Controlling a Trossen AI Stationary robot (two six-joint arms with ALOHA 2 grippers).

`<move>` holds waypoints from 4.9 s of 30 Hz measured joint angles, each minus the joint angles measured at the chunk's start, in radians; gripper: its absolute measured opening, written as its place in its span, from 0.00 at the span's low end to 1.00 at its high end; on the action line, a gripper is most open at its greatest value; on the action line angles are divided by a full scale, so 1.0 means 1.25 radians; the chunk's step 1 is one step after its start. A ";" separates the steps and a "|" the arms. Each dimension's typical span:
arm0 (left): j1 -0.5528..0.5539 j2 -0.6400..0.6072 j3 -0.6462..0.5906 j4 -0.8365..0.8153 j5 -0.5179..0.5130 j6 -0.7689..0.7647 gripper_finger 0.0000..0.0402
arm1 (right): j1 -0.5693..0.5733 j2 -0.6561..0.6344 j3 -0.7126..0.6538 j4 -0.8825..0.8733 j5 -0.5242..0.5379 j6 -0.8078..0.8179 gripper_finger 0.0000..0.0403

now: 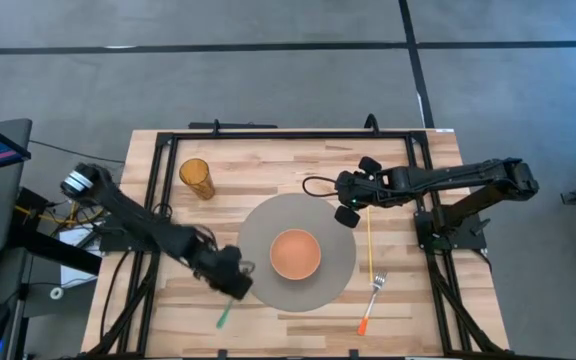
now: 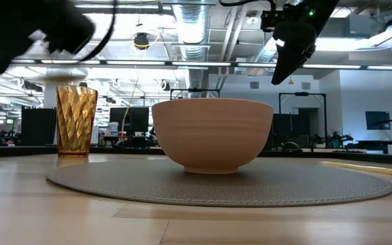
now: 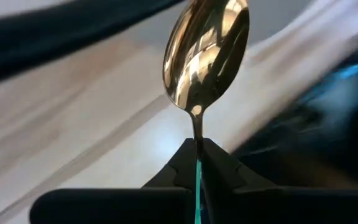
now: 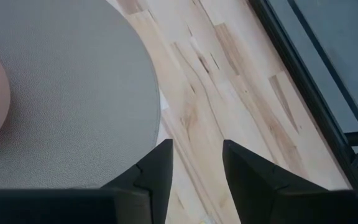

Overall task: Pick & Place Utensil
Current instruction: Put the green spoon into the pink bowl, then put the orange fork into the pink bowl

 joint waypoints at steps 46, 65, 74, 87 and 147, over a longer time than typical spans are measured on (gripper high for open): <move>0.489 0.327 0.002 0.517 0.684 -0.136 0.08 | -0.002 0.000 0.000 -0.009 0.066 -0.095 0.33; 0.498 0.282 0.002 0.588 0.639 -0.056 0.24 | -0.002 0.000 0.000 -0.001 0.066 -0.096 0.32; 0.486 0.068 0.002 0.586 0.449 0.323 0.22 | -0.002 0.000 0.000 0.021 0.067 -0.117 0.33; 0.466 -0.187 0.002 0.445 0.217 0.950 0.17 | 0.014 0.000 0.000 0.032 0.040 0.053 0.33; 0.562 -0.211 0.001 0.625 -0.074 1.361 0.13 | 0.631 0.338 0.000 0.125 -0.363 1.616 0.26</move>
